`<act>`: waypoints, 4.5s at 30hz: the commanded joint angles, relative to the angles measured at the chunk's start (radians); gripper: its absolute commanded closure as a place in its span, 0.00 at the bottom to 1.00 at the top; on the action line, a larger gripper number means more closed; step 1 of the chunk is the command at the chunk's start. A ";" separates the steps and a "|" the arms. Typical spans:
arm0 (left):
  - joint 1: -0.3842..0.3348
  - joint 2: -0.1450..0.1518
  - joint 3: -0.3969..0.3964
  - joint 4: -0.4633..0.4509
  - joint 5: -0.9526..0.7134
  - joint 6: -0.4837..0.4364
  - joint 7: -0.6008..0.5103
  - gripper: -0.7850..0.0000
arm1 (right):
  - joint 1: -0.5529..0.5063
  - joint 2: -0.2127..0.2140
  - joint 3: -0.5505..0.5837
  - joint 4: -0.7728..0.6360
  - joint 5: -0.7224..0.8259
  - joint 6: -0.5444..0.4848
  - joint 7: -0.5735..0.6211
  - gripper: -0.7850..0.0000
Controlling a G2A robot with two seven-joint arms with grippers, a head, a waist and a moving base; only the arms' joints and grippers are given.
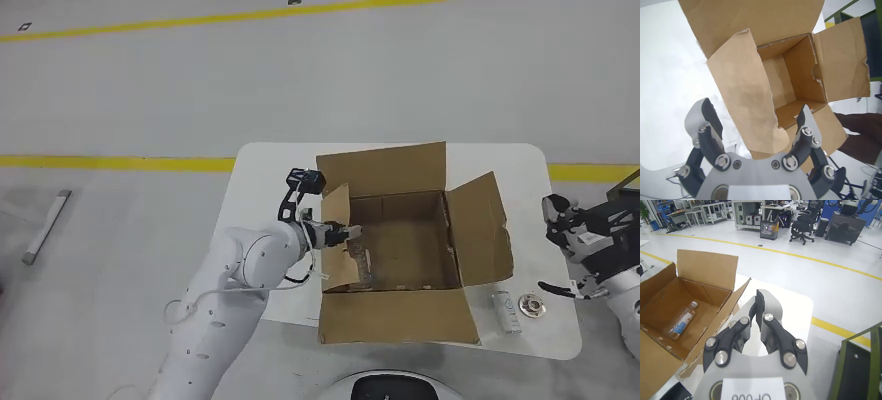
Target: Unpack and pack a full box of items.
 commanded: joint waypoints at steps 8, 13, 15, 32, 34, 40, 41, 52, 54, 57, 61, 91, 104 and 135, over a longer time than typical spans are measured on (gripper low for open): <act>-0.037 -0.017 0.111 0.051 0.169 -0.002 -0.027 0.00 | 0.009 -0.001 0.000 0.018 0.027 -0.010 0.005 1.00; -0.042 -0.023 0.109 0.059 0.181 0.000 -0.032 1.00 | 0.022 0.000 -0.005 0.028 0.027 -0.011 0.010 1.00; -0.038 -0.023 0.098 0.059 0.180 -0.002 -0.030 1.00 | 0.026 0.000 -0.009 0.030 0.032 -0.013 0.013 1.00; -0.017 -0.027 0.017 0.055 0.095 0.002 -0.025 1.00 | 0.105 0.006 -0.043 0.099 0.396 -0.046 0.272 0.56; -0.017 -0.029 0.016 0.057 0.092 0.003 -0.025 1.00 | 0.115 0.007 -0.060 0.111 0.397 -0.035 0.291 0.57; -0.021 -0.033 0.011 0.066 0.085 0.012 -0.022 1.00 | 0.138 0.008 -0.098 0.155 0.407 0.011 0.335 0.58; -0.022 -0.034 0.010 0.067 0.083 0.012 -0.022 1.00 | 0.140 0.008 -0.100 0.160 0.411 0.016 0.338 0.58; -0.027 -0.035 -0.028 0.092 0.067 0.019 -0.014 0.92 | 0.174 0.012 -0.129 0.214 0.443 0.001 0.360 1.00; -0.026 -0.034 -0.041 0.100 0.070 0.023 -0.012 0.58 | 0.178 0.013 -0.131 0.219 0.437 -0.006 0.360 1.00; -0.027 -0.031 -0.062 0.115 0.090 0.033 -0.009 0.00 | 0.182 0.014 -0.136 0.220 0.430 -0.005 0.357 1.00; -0.026 -0.026 -0.088 0.140 0.130 0.043 -0.012 0.00 | 0.185 0.016 -0.137 0.221 0.428 -0.004 0.354 1.00; 0.059 -0.019 -0.207 0.050 0.139 0.044 0.033 0.00 | 0.144 0.025 -0.081 0.152 0.429 -0.013 0.226 0.00; 0.178 0.002 -0.365 -0.052 0.158 0.087 0.079 0.00 | -0.054 0.031 0.096 0.044 0.167 0.027 0.182 0.62; 0.178 0.002 -0.365 -0.052 0.158 0.087 0.079 0.00 | -0.078 0.060 0.032 0.030 -0.101 -0.063 0.720 1.00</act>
